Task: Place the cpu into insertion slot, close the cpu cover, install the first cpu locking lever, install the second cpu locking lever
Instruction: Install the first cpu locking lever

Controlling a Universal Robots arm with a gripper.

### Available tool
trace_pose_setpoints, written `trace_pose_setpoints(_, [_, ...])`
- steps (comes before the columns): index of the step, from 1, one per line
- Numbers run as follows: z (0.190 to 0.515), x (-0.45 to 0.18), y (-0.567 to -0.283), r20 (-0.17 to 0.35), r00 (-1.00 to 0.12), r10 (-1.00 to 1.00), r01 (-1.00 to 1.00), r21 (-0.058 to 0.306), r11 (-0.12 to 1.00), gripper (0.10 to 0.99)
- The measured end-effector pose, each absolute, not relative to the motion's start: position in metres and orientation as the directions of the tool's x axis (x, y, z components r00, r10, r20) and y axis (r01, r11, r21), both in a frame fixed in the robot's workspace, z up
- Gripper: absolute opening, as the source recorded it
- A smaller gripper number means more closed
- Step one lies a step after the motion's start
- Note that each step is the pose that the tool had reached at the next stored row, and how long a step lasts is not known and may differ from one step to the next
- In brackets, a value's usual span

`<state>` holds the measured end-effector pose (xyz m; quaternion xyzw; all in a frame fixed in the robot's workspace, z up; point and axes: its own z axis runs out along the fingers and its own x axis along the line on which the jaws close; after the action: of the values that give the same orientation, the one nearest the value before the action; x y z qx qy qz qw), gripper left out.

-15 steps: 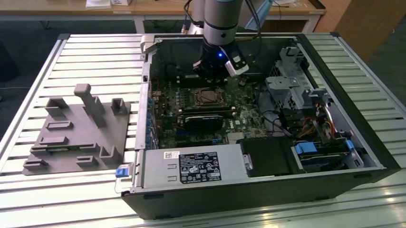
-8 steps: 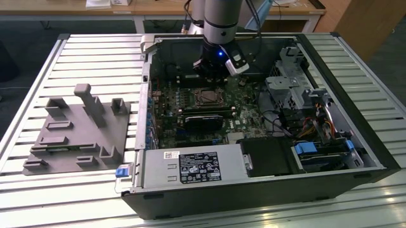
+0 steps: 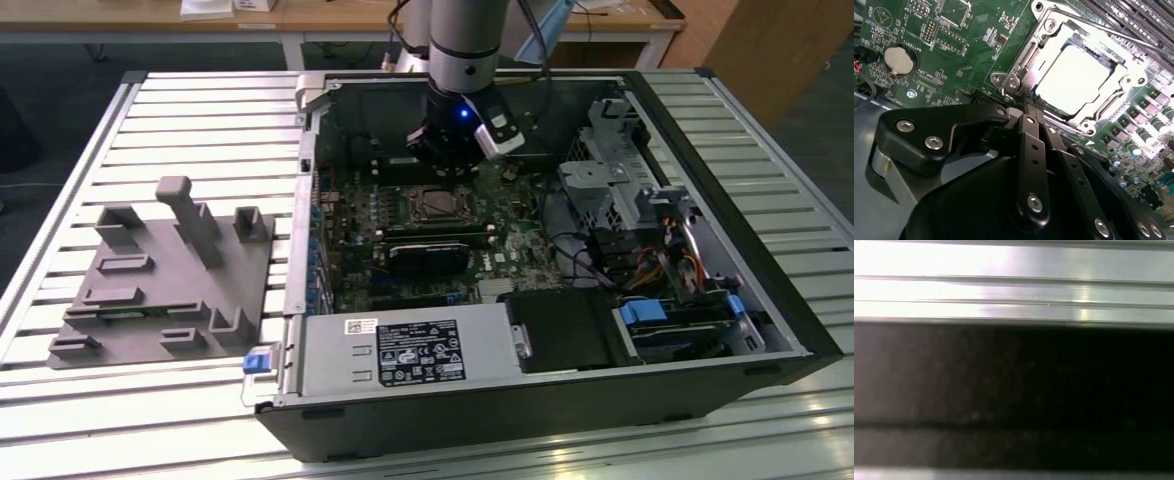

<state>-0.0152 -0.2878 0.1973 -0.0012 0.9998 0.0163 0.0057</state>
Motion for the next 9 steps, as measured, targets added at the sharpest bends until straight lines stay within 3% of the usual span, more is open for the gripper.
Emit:
trace_pose_setpoints(6, [0.1965,-0.0151,-0.2872,-0.012,-1.0,-0.002,-0.003,0.081,0.997,0.114])
trace_pose_setpoints(9, [0.1978,-0.0152,-0.2873,-0.012,-1.0,-0.001,-0.003,0.086,0.996,0.114])
